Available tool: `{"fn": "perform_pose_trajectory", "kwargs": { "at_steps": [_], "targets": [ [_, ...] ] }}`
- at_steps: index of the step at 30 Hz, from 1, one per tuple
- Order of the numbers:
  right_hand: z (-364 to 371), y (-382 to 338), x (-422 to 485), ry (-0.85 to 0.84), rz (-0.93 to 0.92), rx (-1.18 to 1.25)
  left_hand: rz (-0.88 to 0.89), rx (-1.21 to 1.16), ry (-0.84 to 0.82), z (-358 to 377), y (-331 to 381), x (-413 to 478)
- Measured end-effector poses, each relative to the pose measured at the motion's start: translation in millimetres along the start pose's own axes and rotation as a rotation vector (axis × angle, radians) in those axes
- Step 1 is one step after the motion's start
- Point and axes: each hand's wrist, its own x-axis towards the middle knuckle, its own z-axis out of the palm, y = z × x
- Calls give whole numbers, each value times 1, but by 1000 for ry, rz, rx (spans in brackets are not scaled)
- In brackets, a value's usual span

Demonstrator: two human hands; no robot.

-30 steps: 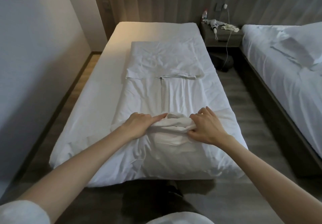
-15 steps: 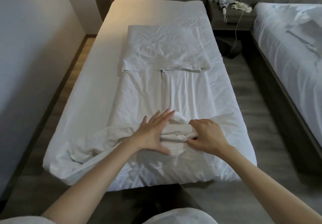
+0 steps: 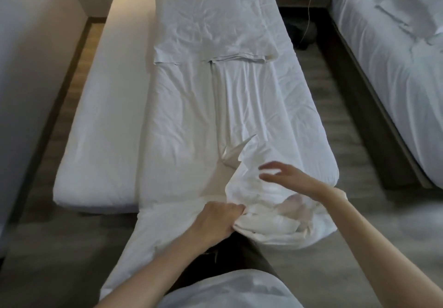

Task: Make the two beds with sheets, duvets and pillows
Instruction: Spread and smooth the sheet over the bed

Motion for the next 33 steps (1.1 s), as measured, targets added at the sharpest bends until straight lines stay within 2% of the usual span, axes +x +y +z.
{"fn": "perform_pose_trajectory", "kwargs": {
  "at_steps": [1,3,5,7,11,14,16,18,20,23,25,27,29,31,33],
  "targets": [
    [5,7,18,150,-5,-72,34,16,8,8,2,-8],
    [21,22,55,293,97,-138,128,51,41,21,7,-20],
    [36,34,86,326,238,-74,219,62,86,31,13,-31],
    [43,43,102,309,269,-48,285,72,133,39,15,-39],
    [73,40,105,12,147,59,359,154,202,47,22,-44],
    [132,45,93,-266,236,-52,479,254,237,46,29,-43],
    [157,55,85,-407,313,-109,564,339,177,52,34,-43],
    [155,61,85,-445,294,-53,568,360,106,58,37,-45],
    [137,62,85,-313,186,-80,534,322,96,58,39,-45],
    [115,68,96,168,0,-212,484,263,117,48,34,-39],
    [113,75,104,287,34,-239,462,271,118,44,31,-37],
    [119,79,109,183,134,-264,473,287,125,46,31,-39],
    [131,77,111,19,138,-343,501,311,155,50,33,-42],
    [145,71,107,-144,157,-166,528,364,184,51,34,-47],
    [158,66,101,-279,264,9,546,398,190,50,35,-53]
  ]
}}
